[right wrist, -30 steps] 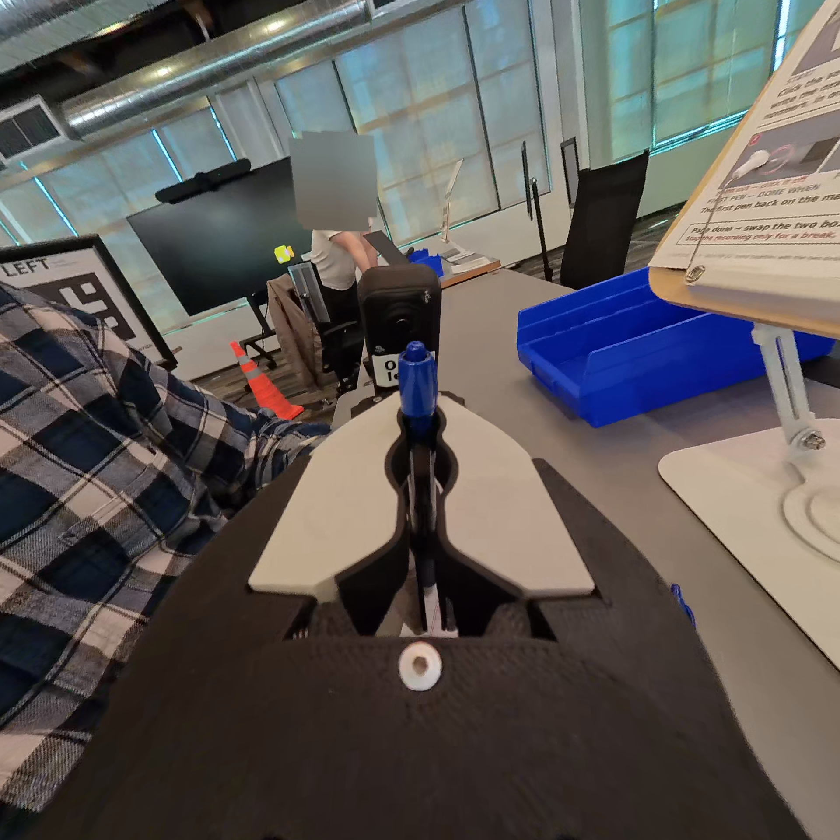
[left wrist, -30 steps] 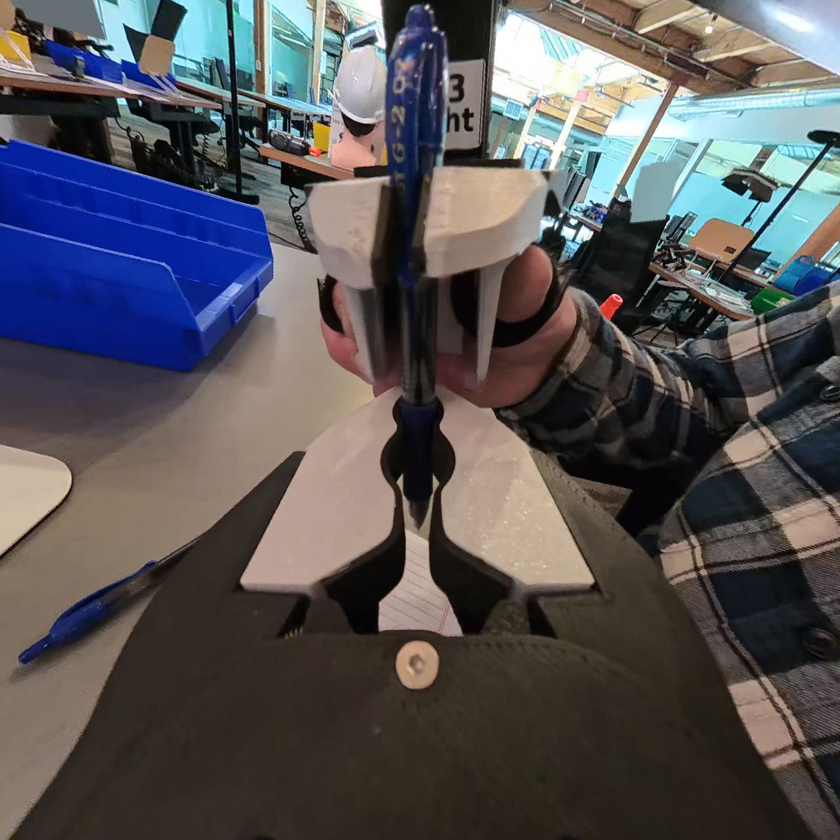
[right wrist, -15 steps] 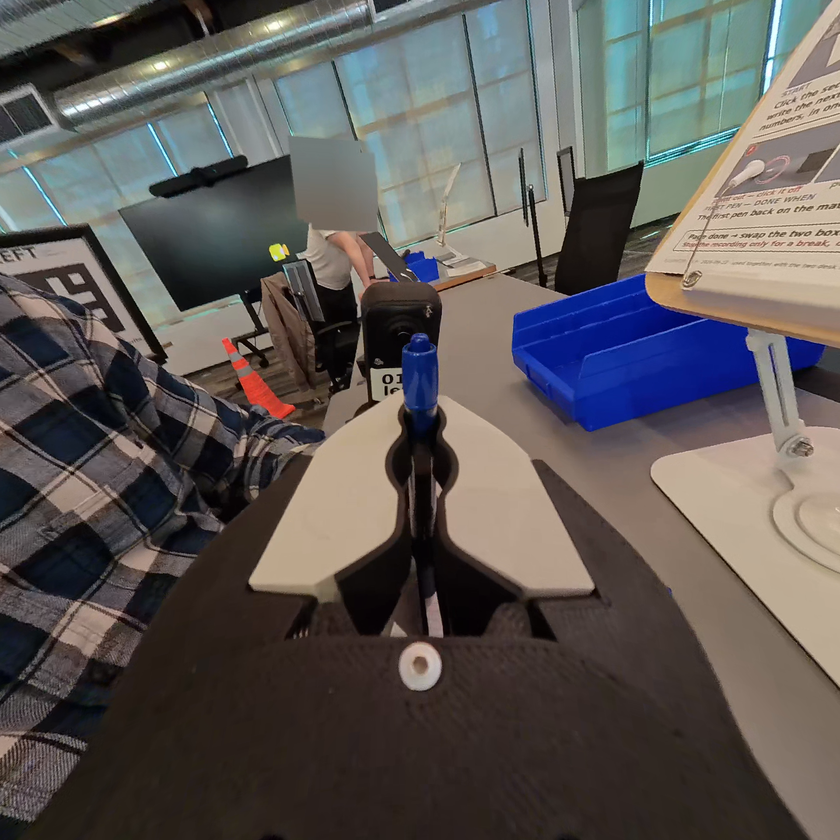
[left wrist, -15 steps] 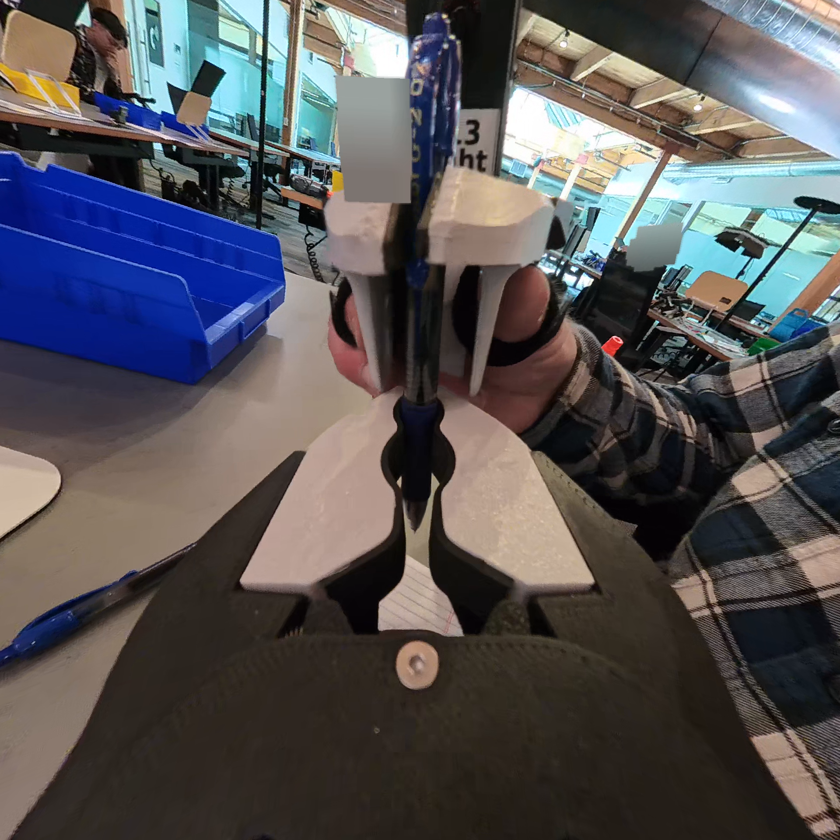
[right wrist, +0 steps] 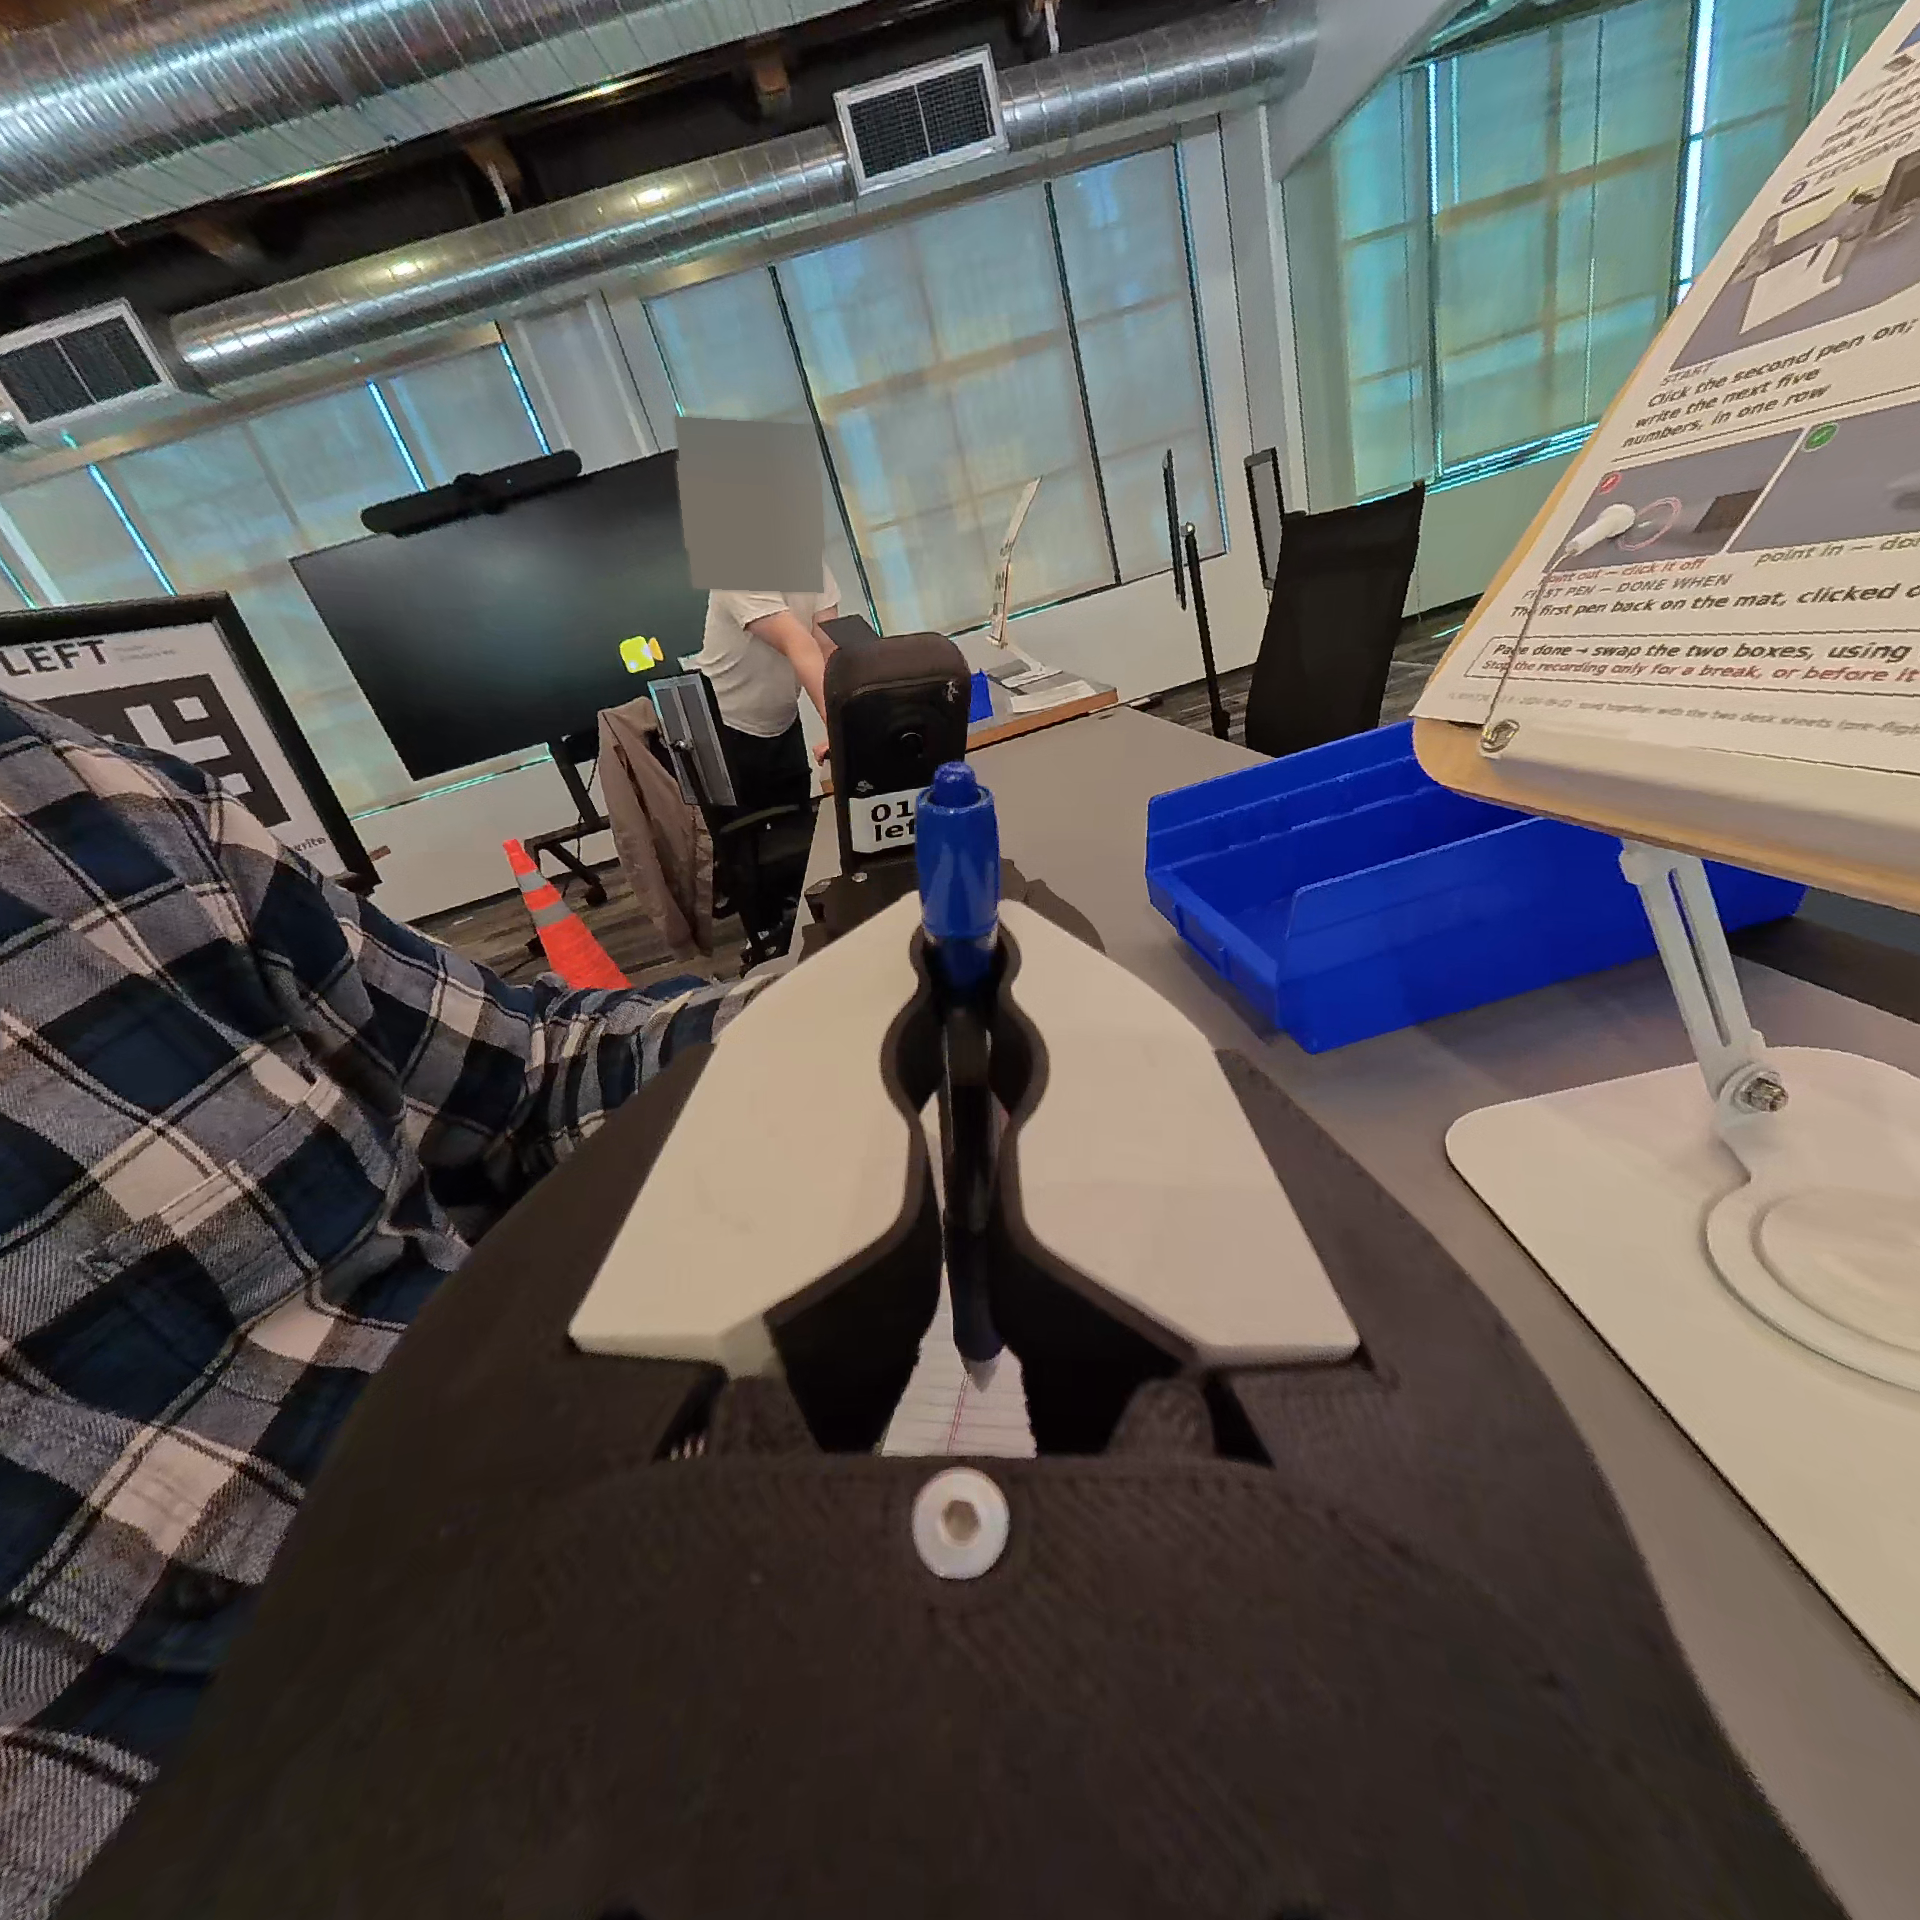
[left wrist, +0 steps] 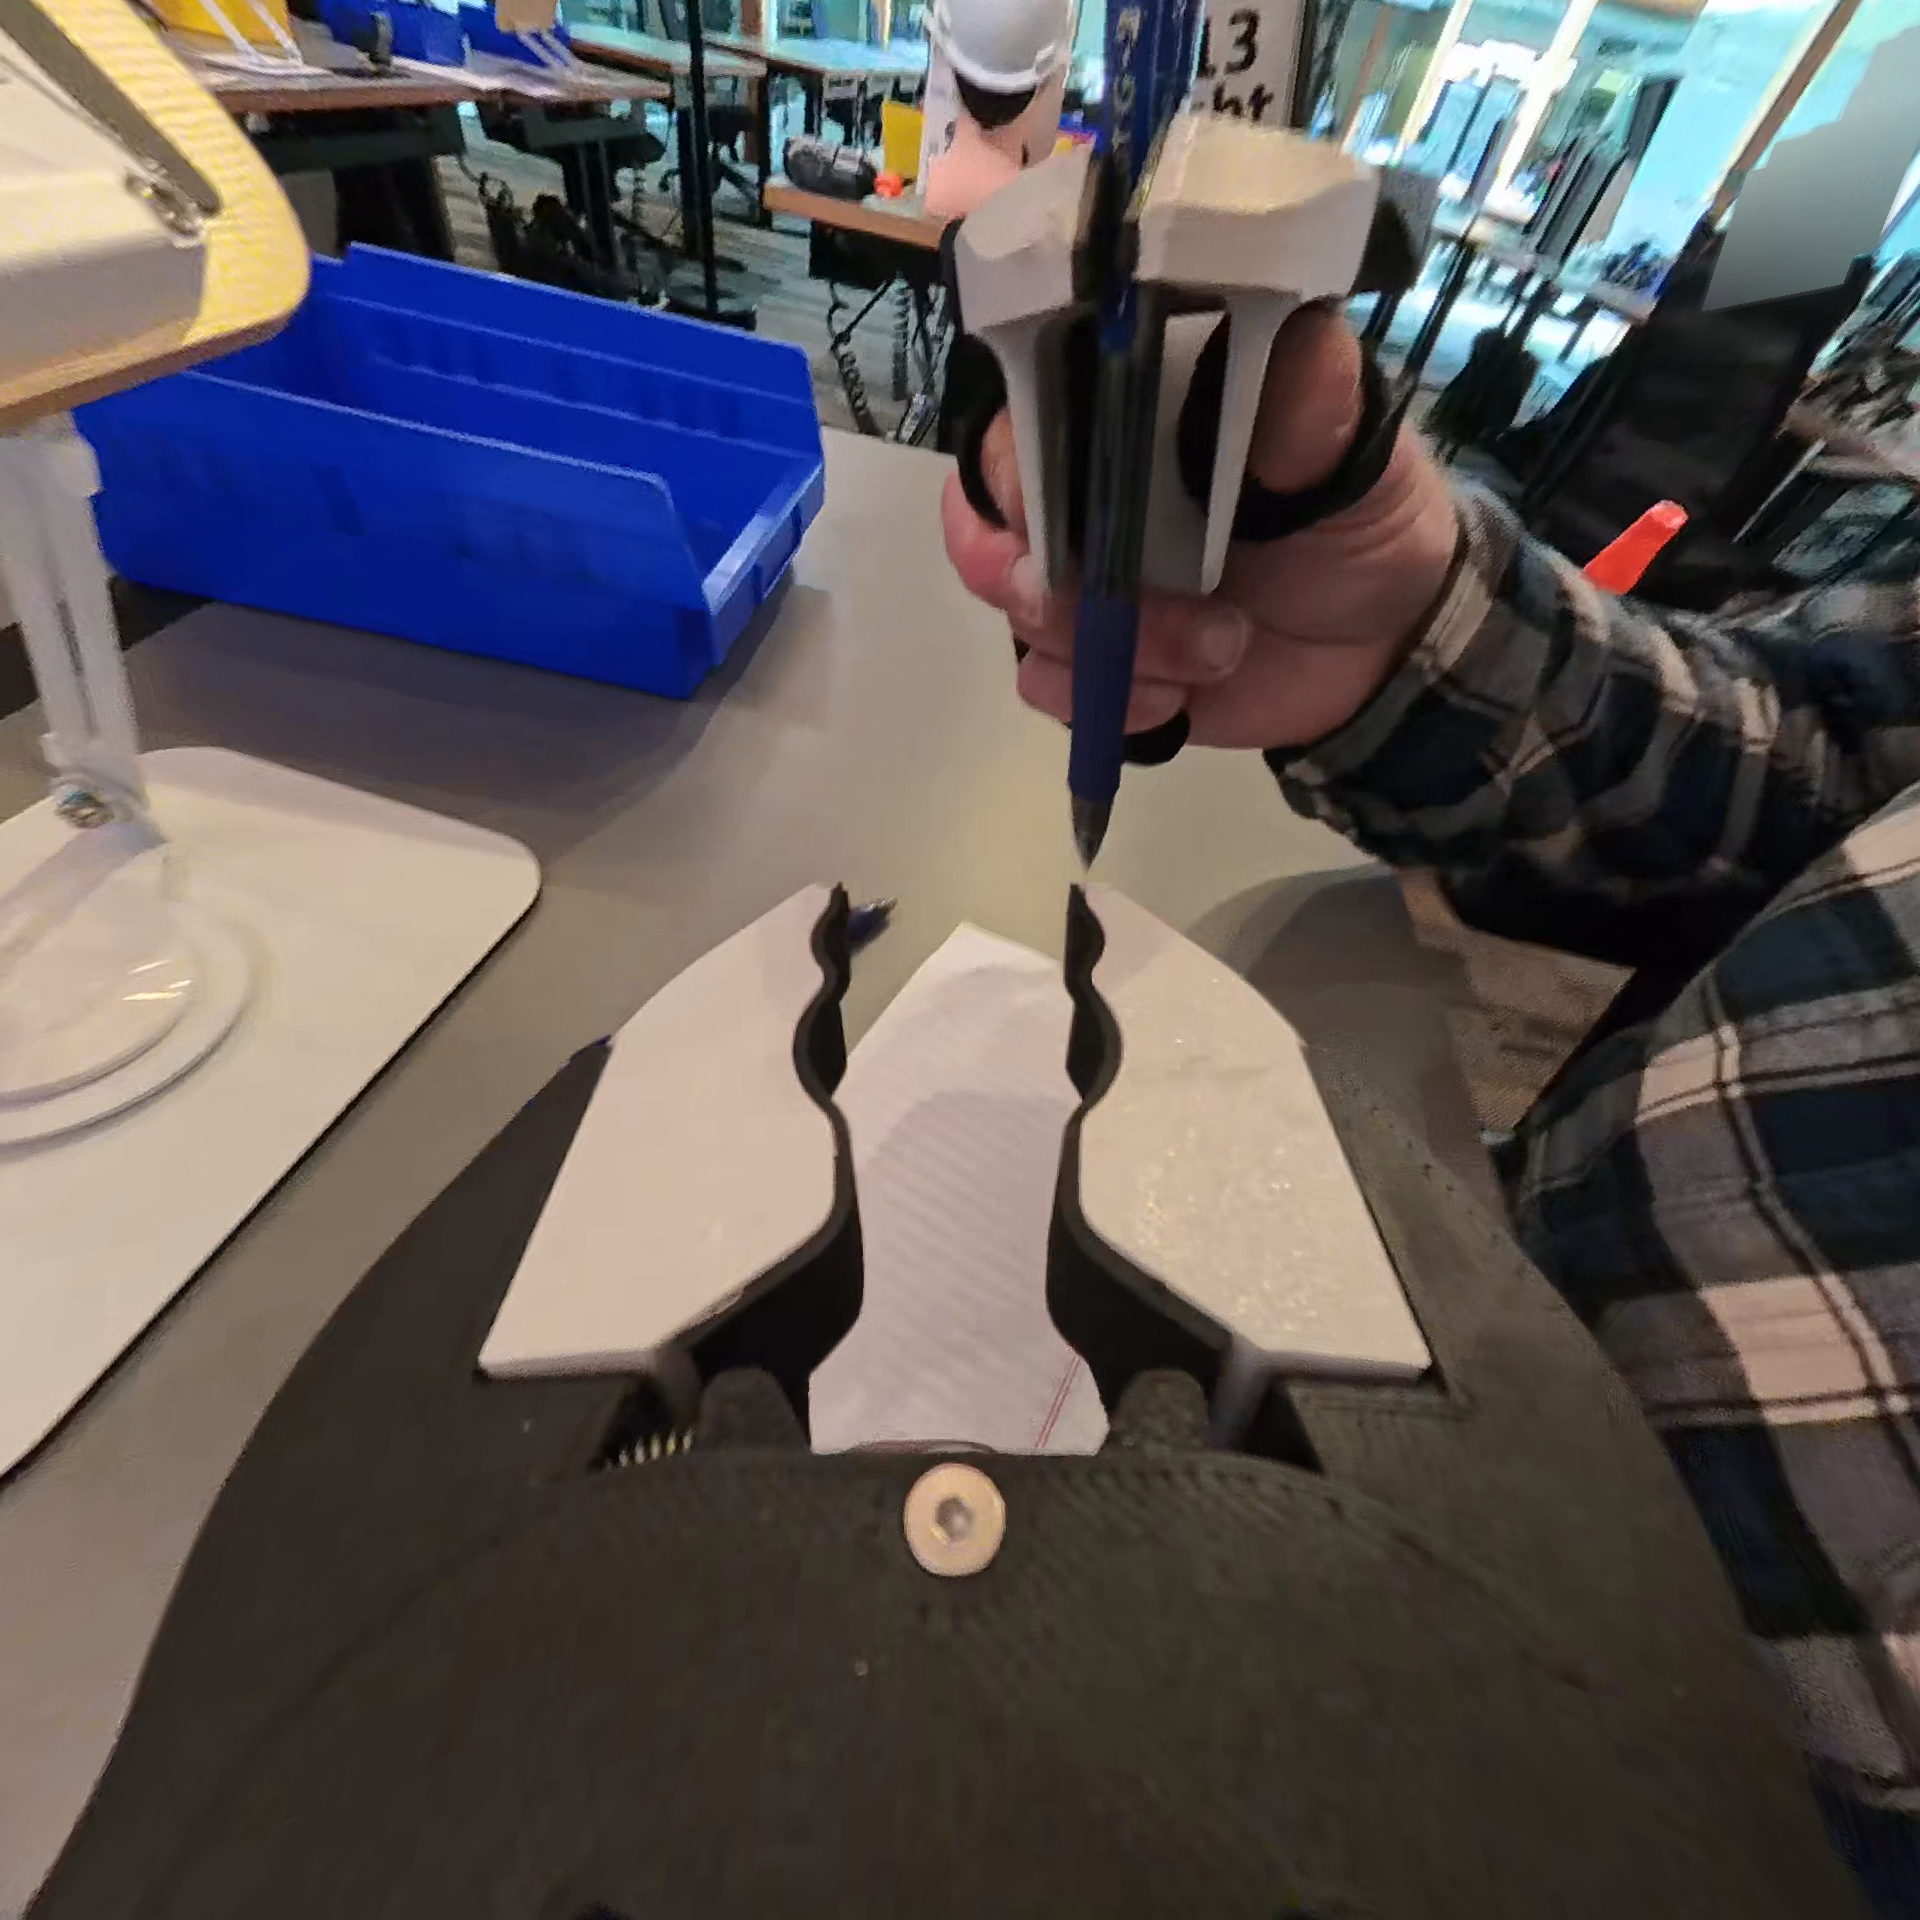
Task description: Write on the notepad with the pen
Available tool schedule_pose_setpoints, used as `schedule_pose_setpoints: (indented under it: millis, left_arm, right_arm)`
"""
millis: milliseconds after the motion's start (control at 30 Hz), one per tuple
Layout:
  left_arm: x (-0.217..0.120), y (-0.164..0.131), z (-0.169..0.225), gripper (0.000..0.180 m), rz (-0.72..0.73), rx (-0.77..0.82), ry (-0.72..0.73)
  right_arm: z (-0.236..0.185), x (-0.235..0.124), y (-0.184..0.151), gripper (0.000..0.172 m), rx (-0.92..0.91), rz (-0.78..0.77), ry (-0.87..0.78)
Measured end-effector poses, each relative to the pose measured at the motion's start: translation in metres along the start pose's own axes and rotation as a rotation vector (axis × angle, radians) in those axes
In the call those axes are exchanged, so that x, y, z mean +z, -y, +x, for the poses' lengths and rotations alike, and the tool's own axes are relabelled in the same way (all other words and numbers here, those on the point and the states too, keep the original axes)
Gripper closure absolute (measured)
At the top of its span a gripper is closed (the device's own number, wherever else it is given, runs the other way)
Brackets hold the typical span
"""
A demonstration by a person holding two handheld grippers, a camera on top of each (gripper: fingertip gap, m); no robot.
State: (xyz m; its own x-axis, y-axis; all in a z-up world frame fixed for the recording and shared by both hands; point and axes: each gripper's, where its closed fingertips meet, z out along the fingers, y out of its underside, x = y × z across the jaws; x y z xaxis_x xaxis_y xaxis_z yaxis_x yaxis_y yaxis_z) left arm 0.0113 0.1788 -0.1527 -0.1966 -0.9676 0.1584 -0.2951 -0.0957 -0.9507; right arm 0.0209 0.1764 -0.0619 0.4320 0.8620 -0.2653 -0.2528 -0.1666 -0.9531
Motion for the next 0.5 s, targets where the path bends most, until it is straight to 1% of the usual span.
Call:
schedule_pose_setpoints:
  millis: [67, 133, 200, 267, 300, 333, 400, 500]
  left_arm:
    - [-0.009, -0.014, -0.009, 0.141, -0.089, 0.044, 0.035]
    - [-0.02, -0.03, -0.023, 0.147, -0.184, 0.109, 0.088]
    - [-0.031, -0.048, -0.038, 0.148, -0.293, 0.149, 0.135]
    - [-0.042, -0.065, -0.055, 0.151, -0.398, 0.243, 0.208]
    - [-0.045, -0.074, -0.057, 0.146, -0.446, 0.254, 0.205]
    - [-0.044, -0.083, -0.055, 0.138, -0.474, 0.244, 0.171]
    - [-0.042, -0.1, -0.054, 0.137, -0.517, 0.223, 0.121]
    - [-0.042, -0.125, -0.056, 0.139, -0.616, 0.241, 0.096]
  right_arm:
    - [-0.001, 0.004, -0.002, 0.166, -0.001, -0.003, 0.012]
    - [-0.001, 0.008, -0.005, 0.166, -0.006, -0.009, 0.021]
    - [-0.002, 0.015, -0.01, 0.166, -0.004, -0.02, 0.04]
    - [-0.004, 0.023, -0.016, 0.166, -0.004, -0.032, 0.065]
    - [-0.004, 0.027, -0.02, 0.166, -0.002, -0.04, 0.077]
    - [-0.005, 0.031, -0.023, 0.166, 0.002, -0.049, 0.088]
    - [-0.007, 0.041, -0.031, 0.166, 0.004, -0.059, 0.119]
    - [-0.009, 0.053, -0.045, 0.166, 0.01, -0.087, 0.159]
